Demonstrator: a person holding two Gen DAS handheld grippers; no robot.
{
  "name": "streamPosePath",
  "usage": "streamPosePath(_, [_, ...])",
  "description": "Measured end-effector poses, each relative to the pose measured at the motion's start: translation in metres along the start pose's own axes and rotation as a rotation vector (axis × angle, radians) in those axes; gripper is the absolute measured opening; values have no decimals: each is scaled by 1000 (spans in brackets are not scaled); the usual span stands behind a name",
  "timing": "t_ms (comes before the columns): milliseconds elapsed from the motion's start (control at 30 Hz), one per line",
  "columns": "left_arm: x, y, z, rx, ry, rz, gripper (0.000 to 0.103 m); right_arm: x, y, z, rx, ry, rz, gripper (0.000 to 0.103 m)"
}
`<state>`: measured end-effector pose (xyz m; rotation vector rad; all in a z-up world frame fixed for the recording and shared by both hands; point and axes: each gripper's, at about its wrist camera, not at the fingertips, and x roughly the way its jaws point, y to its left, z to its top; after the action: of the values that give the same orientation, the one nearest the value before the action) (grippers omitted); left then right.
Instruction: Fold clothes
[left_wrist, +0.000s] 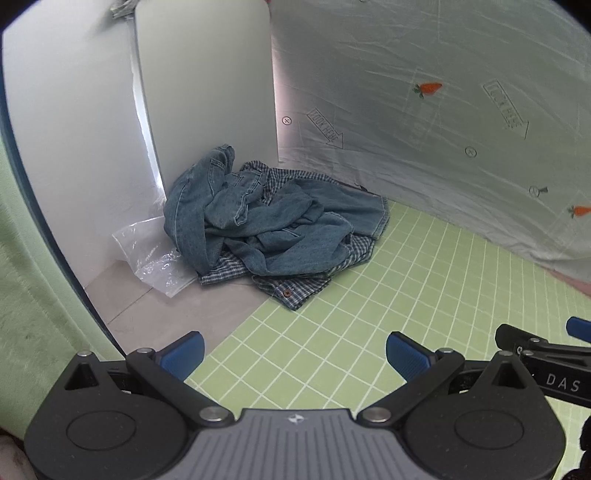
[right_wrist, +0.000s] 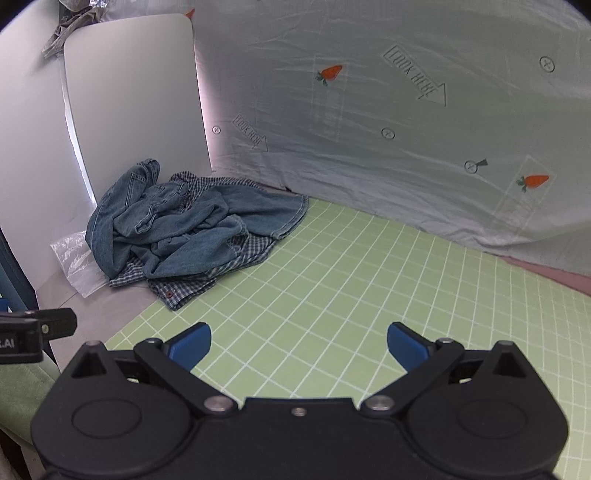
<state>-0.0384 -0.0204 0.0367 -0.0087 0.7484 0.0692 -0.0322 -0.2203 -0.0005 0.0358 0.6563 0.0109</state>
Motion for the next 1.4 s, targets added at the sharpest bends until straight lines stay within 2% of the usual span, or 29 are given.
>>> streamPosePath(167, [-8, -6, -6, 10, 7, 24, 103, -1, -15, 4, 9, -18, 25, 103])
streamPosePath(400, [38, 2, 3, 40, 88, -34, 103, 22, -17, 8, 53, 3, -5, 103])
streamPosePath(567, [89, 27, 43, 15, 68, -60, 103, 53, -7, 21, 125, 7, -71, 103])
streamPosePath(667, [124, 47, 68, -7, 72, -55, 103, 81, 7, 35, 135, 13, -99, 103])
streamPosePath(800, [164, 77, 100, -23, 88, -3, 103, 124, 30, 61, 140, 34, -131, 103])
streamPosePath(1067, [265, 125, 153, -109, 143, 113, 101, 223, 67, 108, 12, 96, -117, 103])
streamPosePath(1200, [314, 142, 169, -135, 179, 155, 96, 281, 80, 125, -14, 140, -78, 102])
streamPosePath(1267, [339, 148, 174, -139, 208, 169, 88, 309, 86, 131, -42, 148, -84, 102])
streamPosePath(1333, [359, 150, 176, -137, 243, 170, 84, 337, 89, 134, -50, 176, -104, 95])
streamPosePath(1400, [371, 150, 176, -138, 259, 185, 84, 364, 89, 135, -48, 210, -113, 91])
